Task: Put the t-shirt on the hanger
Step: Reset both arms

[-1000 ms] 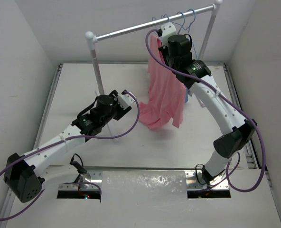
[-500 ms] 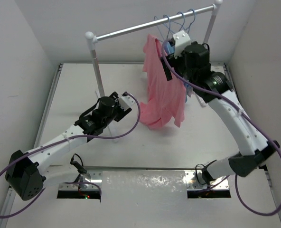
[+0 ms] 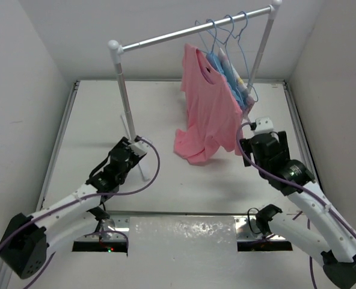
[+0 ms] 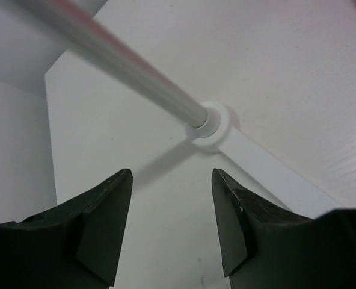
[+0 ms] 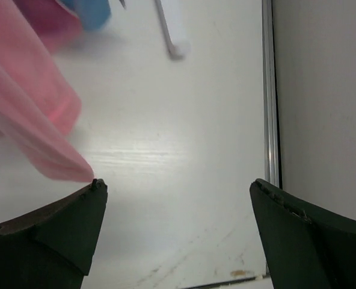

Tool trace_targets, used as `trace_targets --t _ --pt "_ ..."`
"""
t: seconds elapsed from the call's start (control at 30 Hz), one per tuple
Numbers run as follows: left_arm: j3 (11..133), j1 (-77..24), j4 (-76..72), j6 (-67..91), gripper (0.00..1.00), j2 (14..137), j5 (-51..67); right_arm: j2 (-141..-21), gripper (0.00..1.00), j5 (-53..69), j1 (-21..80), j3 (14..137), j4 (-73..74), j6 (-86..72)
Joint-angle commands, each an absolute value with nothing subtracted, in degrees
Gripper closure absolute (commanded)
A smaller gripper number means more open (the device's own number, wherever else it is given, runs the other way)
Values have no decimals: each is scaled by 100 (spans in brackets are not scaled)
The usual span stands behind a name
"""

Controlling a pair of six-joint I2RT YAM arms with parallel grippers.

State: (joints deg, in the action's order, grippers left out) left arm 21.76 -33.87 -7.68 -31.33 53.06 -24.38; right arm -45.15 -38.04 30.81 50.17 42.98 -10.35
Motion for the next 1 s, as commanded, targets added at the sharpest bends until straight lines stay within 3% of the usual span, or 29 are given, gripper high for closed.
trace_targets --t 0.0,0.17,0.4,0.57,0.97 --pt "1671 -3103 -1476 -3260 47 4555 -2794 -4377 1 -4484 3050 4511 4772 -1634" --pt "1003 -2611 -2161 -3357 37 4403 -3734 -4578 1 -4534 2997 3562 4028 -2125" --pt "931 -2426 -2593 -3419 38 5105 -3762 -4588 1 -4411 2979 2261 2216 -2654" --pt "1089 -2250 -2637 -3331 38 5466 -3648 -4658 1 -5184 2971 1995 2364 -2970" --pt "1099 -2171 -2602 -3322 39 5581 -3375 -4684 1 -4974 2979 1854 1872 -2733"
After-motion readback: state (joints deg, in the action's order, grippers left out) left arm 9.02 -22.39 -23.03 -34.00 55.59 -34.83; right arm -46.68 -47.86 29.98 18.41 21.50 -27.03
